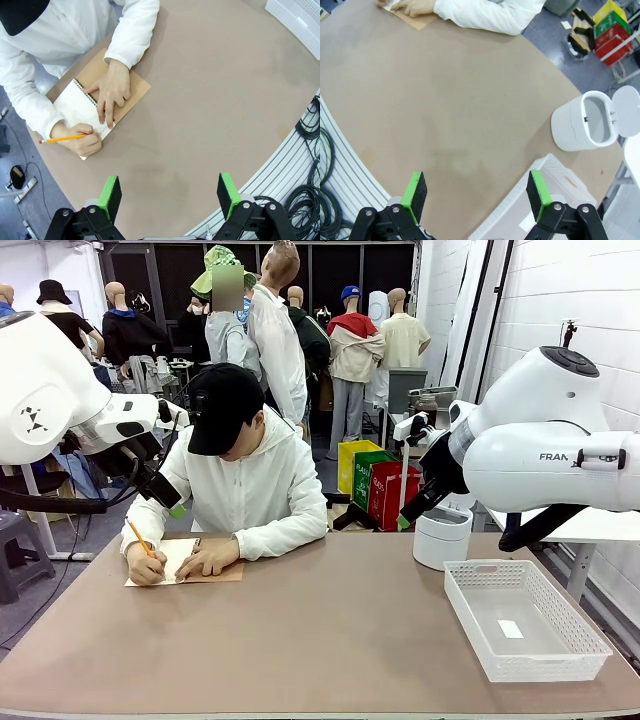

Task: Sort the paper based on its condition.
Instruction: If a person hands you a paper, place it in the Organizing basket , and if it's crumpled, put it in the Trash can.

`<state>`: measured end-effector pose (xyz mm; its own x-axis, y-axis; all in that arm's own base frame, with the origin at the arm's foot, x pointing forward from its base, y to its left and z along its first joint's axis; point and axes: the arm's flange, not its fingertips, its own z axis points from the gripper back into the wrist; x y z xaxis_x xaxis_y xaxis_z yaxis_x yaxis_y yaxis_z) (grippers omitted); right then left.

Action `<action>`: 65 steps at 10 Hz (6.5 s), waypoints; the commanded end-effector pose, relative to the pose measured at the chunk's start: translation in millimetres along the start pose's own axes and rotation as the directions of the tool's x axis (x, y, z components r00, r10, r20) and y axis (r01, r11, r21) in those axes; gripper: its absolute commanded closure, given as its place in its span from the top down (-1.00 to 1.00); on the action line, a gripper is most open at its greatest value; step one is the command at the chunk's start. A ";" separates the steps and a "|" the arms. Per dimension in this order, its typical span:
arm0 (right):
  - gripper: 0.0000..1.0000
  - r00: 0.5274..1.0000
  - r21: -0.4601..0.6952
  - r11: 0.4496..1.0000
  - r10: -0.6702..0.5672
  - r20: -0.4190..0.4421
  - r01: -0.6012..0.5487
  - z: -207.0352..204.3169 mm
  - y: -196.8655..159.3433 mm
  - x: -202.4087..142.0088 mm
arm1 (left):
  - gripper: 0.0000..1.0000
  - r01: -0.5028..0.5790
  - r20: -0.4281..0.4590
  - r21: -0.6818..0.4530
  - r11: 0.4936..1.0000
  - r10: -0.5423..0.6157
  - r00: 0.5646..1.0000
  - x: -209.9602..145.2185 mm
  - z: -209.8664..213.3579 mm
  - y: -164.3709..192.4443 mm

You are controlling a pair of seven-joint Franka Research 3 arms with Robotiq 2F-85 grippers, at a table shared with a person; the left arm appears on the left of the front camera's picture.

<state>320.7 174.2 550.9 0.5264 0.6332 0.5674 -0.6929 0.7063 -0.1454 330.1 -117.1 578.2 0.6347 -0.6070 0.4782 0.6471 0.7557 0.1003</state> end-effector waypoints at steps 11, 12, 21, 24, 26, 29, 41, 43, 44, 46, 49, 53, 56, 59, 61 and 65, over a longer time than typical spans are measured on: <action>1.00 1.000 0.004 1.000 0.000 0.001 0.000 -0.2 0.0 0.0 | 1.00 0.009 0.006 -0.018 1.000 -0.008 1.000 0.0 0.7 -0.6; 1.00 1.000 0.004 1.000 0.000 0.001 0.000 -0.2 0.0 0.0 | 1.00 0.009 0.006 -0.018 1.000 -0.008 1.000 0.0 0.7 -0.6; 1.00 1.000 0.004 1.000 0.000 0.001 0.000 -0.2 0.0 0.0 | 1.00 0.009 0.006 -0.018 1.000 -0.008 1.000 0.0 0.7 -0.6; 1.00 1.000 0.004 1.000 0.000 0.001 0.000 -0.2 0.0 0.0 | 1.00 0.009 0.006 -0.018 1.000 -0.008 1.000 0.0 0.7 -0.6; 1.00 1.000 0.004 1.000 0.000 0.001 0.000 -0.2 0.0 0.0 | 1.00 0.009 0.006 -0.018 1.000 -0.008 1.000 0.0 0.7 -0.6; 1.00 1.000 0.004 1.000 0.000 0.001 0.000 -0.2 0.0 0.0 | 1.00 0.009 0.006 -0.018 1.000 -0.008 1.000 0.0 0.7 -0.6; 1.00 1.000 0.004 1.000 0.000 0.001 0.000 -0.2 0.0 0.0 | 1.00 0.009 0.006 -0.018 1.000 -0.008 1.000 0.0 0.7 -0.6; 1.00 1.000 0.004 1.000 0.000 0.001 0.000 -0.2 0.0 0.0 | 1.00 0.009 0.006 -0.018 1.000 -0.008 1.000 0.0 0.7 -0.6; 1.00 1.000 0.004 1.000 0.000 0.001 0.000 -0.2 0.0 0.0 | 1.00 0.009 0.006 -0.018 1.000 -0.008 1.000 0.0 0.7 -0.6; 1.00 1.000 0.004 1.000 0.000 0.001 0.000 -0.2 0.0 0.0 | 1.00 0.009 0.006 -0.018 1.000 -0.008 1.000 0.0 0.7 -0.6; 1.00 1.000 0.004 1.000 0.000 0.001 0.000 -0.2 0.0 0.0 | 1.00 0.009 0.006 -0.018 1.000 -0.008 1.000 0.0 0.7 -0.6; 1.00 1.000 0.004 1.000 0.000 0.001 0.000 -0.2 0.0 0.0 | 1.00 0.009 0.006 -0.018 1.000 -0.008 1.000 0.0 0.7 -0.6; 1.00 1.000 0.004 1.000 0.000 0.001 0.000 -0.2 0.0 0.0 | 1.00 0.009 0.006 -0.018 1.000 -0.008 1.000 0.0 0.7 -0.6; 1.00 1.000 0.004 1.000 0.000 0.001 0.000 -0.2 0.0 0.0 | 1.00 0.009 0.006 -0.018 1.000 -0.008 1.000 0.0 0.7 -0.6; 1.00 1.000 0.004 1.000 0.000 0.001 0.000 -0.2 0.0 0.0 | 1.00 0.009 0.006 -0.018 1.000 -0.008 1.000 0.0 0.7 -0.6; 1.00 1.000 0.004 1.000 0.000 0.001 0.000 -0.2 0.0 0.0 | 1.00 0.009 0.006 -0.018 1.000 -0.008 1.000 0.0 0.7 -0.6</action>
<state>320.6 174.3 550.9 0.5264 0.6332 0.5674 -0.6929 0.7062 -0.1454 330.1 -117.1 578.2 0.6347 -0.6071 0.4781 0.6472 0.7557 0.1003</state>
